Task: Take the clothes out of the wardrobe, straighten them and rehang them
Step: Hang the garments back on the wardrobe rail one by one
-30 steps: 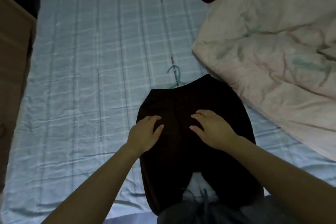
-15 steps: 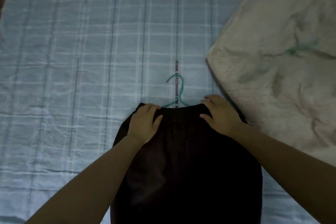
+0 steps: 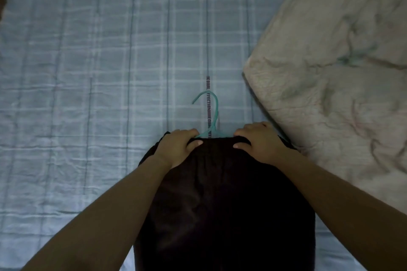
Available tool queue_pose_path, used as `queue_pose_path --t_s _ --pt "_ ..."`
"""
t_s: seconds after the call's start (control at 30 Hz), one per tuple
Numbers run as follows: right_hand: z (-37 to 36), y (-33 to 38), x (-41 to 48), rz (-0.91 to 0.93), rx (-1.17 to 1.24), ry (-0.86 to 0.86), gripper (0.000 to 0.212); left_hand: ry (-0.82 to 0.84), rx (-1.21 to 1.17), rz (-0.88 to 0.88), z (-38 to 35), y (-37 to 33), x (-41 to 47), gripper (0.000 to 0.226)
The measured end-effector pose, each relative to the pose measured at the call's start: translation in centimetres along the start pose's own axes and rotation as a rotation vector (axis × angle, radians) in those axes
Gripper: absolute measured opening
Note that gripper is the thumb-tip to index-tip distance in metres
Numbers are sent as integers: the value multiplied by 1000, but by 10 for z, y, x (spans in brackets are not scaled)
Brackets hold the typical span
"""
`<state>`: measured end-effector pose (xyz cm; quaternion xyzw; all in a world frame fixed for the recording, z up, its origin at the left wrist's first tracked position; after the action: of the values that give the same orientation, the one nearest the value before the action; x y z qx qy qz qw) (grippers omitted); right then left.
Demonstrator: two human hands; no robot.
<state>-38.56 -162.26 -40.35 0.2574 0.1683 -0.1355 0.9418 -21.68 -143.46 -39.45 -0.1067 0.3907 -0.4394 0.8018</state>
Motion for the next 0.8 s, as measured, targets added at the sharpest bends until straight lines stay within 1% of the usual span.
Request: queue_pose_path --t_s 0.1,0.27,0.33,0.47,0.57,0.63,0.7,0.8 --pt "14 16 -26 74 29 -104 43 -67 -112 -69 11 -17 -40 23" --pt "33 59 -88 120 11 -321 32 -255 -189 -67 13 -53 -123 38" --pt "37 76 -114 137 13 -375 31 -326 -178 -80 11 -71 -158 36" --pt "44 108 -168 201 2 -450 30 -466 -150 -82 0 -98 -229 29" --pt "53 145 -202 298 -14 -461 32 -577 -205 -53 -11 -107 -286 23" --pt "59 179 -217 361 -57 -479 33 -652 -257 -24 -16 -102 -324 17" --pt "61 217 -226 426 -75 -488 32 -731 -300 0 -19 -92 -365 20" --pt "57 282 -234 568 -33 -479 28 -871 -373 32 -21 -71 -433 23"
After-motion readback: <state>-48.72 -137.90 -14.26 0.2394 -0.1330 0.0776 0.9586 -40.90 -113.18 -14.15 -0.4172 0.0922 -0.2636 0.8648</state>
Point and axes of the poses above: each hand's wrist, its own x-axis towards the middle knuckle, its own z-axis out of the back of the hand, y = z × x, the point moved 1 cm from there along x, towards the middle knuckle, and after that the axes turned 3 degrees about y, right-handed, at the moved point
